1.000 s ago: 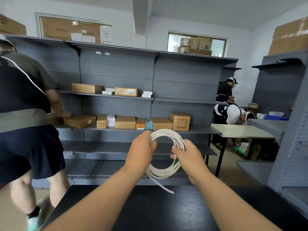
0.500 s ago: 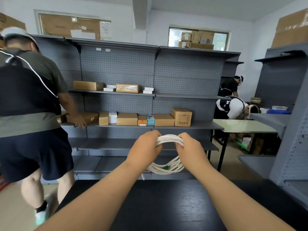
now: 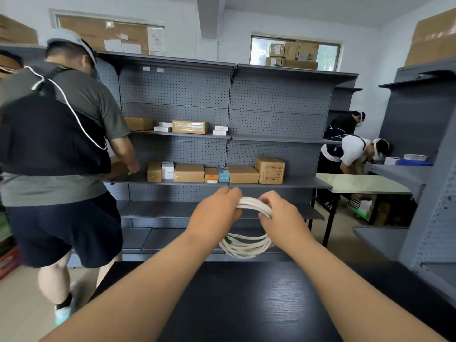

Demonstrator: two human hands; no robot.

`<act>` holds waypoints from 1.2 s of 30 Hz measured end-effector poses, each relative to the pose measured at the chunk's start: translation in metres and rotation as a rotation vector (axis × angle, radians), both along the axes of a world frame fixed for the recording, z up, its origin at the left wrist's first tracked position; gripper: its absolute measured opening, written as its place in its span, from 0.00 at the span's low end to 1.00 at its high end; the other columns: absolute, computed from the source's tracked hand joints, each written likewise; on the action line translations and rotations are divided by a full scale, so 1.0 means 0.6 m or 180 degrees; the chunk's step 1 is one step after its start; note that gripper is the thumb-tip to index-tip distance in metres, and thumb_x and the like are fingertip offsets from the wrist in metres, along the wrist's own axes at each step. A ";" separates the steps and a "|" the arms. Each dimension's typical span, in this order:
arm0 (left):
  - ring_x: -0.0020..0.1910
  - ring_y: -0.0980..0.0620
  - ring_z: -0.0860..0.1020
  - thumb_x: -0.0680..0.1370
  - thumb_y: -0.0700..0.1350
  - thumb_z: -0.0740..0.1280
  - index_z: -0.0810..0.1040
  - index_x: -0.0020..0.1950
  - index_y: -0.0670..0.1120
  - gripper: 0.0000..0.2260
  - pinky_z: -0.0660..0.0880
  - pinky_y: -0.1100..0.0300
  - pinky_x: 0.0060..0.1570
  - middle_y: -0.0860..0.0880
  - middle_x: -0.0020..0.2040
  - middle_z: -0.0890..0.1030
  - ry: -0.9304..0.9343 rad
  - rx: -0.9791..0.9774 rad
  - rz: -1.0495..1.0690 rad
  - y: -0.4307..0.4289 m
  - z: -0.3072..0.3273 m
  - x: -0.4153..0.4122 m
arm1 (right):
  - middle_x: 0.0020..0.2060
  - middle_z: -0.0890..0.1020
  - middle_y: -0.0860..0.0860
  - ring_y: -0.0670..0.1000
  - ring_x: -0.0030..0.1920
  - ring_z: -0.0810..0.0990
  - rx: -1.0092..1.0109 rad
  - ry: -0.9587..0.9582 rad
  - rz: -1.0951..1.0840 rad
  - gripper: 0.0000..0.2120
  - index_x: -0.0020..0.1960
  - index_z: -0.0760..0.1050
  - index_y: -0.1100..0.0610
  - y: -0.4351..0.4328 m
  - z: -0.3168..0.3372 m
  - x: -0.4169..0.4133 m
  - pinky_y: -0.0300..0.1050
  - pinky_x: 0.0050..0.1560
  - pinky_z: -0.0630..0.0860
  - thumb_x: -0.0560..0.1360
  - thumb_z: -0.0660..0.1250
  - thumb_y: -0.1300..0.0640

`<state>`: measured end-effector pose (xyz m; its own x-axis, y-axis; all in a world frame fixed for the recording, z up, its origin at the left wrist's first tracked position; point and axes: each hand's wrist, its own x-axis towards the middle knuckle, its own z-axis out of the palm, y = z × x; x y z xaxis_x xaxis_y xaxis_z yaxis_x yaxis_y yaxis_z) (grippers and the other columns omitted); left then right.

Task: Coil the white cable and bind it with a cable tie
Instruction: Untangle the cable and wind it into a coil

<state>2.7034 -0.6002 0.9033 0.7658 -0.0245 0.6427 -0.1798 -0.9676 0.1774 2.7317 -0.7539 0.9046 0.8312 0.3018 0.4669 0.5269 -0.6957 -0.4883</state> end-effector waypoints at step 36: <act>0.61 0.52 0.73 0.76 0.51 0.63 0.58 0.72 0.51 0.27 0.71 0.58 0.54 0.52 0.67 0.70 -0.0072 -0.0185 -0.0484 -0.004 -0.028 -0.020 | 0.38 0.74 0.51 0.53 0.41 0.74 0.0501 0.0727 0.0158 0.05 0.46 0.66 0.54 0.002 -0.013 -0.003 0.58 0.50 0.77 0.80 0.55 0.57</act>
<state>2.6911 -0.6024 0.8868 0.7413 -0.1011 0.6635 -0.3280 -0.9171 0.2267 2.7300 -0.7527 0.8971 0.9063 0.2834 0.3136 0.4224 -0.5781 -0.6982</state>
